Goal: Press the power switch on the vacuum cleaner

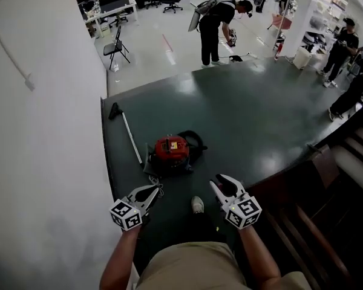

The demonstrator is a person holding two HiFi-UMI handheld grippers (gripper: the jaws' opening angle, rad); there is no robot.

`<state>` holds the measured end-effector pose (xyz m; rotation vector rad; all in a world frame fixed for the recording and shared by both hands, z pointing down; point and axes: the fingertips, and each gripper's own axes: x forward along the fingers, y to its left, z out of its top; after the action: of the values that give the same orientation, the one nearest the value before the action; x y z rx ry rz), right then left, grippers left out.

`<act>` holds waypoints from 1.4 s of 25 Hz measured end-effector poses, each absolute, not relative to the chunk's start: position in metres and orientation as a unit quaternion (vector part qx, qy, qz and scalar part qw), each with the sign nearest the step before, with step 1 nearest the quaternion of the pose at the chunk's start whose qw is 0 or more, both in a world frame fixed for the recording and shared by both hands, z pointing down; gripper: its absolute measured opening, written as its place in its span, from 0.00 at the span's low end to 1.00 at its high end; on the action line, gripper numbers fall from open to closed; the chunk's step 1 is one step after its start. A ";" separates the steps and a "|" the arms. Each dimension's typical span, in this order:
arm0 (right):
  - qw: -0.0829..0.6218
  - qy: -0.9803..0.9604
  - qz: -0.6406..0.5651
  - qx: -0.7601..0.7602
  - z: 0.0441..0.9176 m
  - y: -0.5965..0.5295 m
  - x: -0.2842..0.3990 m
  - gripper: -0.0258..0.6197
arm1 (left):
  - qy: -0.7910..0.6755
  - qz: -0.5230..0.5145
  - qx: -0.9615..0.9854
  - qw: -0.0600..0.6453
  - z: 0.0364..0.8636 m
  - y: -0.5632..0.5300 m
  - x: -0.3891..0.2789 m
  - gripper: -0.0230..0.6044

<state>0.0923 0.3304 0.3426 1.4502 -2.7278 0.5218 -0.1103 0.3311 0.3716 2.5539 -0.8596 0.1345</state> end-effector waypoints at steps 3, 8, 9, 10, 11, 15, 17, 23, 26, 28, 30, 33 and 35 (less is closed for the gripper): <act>0.018 -0.873 0.175 0.455 0.347 0.283 0.097 0.23 | -0.322 0.066 0.917 0.227 0.376 0.291 -0.102 0.04; 0.038 -0.881 0.169 0.441 0.356 0.209 0.109 0.23 | -0.334 0.081 0.910 0.233 0.384 0.226 -0.082 0.04; 0.040 -0.882 0.167 0.439 0.358 0.194 0.112 0.23 | -0.337 0.081 0.908 0.234 0.385 0.214 -0.078 0.04; 0.041 -0.883 0.166 0.437 0.359 0.179 0.115 0.23 | -0.339 0.083 0.907 0.235 0.386 0.202 -0.074 0.04; 0.042 -0.884 0.166 0.435 0.360 0.165 0.117 0.23 | -0.341 0.085 0.906 0.236 0.387 0.191 -0.071 0.04; 0.047 -0.890 0.165 0.423 0.367 0.117 0.121 0.23 | -0.354 0.094 0.900 0.235 0.393 0.152 -0.067 0.04; 0.051 -0.893 0.162 0.416 0.373 0.096 0.122 0.23 | -0.364 0.093 0.897 0.234 0.394 0.134 -0.068 0.04; 0.065 -0.898 0.164 0.403 0.386 0.040 0.113 0.23 | -0.382 0.095 0.888 0.238 0.397 0.087 -0.078 0.04; 0.081 -0.899 0.165 0.398 0.403 0.012 0.105 0.23 | -0.382 0.102 0.885 0.245 0.409 0.062 -0.082 0.04; 0.090 -0.898 0.167 0.397 0.413 -0.005 0.099 0.23 | -0.377 0.108 0.886 0.249 0.419 0.045 -0.084 0.04; 0.102 -0.897 0.165 0.397 0.424 -0.022 0.092 0.23 | -0.370 0.110 0.887 0.253 0.431 0.027 -0.085 0.04; 0.126 -0.892 0.166 0.400 0.442 -0.048 0.084 0.23 | -0.351 0.125 0.890 0.263 0.456 0.000 -0.081 0.04; 0.137 -0.887 0.173 0.405 0.453 -0.065 0.078 0.23 | -0.336 0.142 0.893 0.265 0.471 -0.018 -0.081 0.04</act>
<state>0.0783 -0.0645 0.4526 1.1716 -2.5687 0.5010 -0.0808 -0.0182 0.4715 2.4122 -0.9074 0.3828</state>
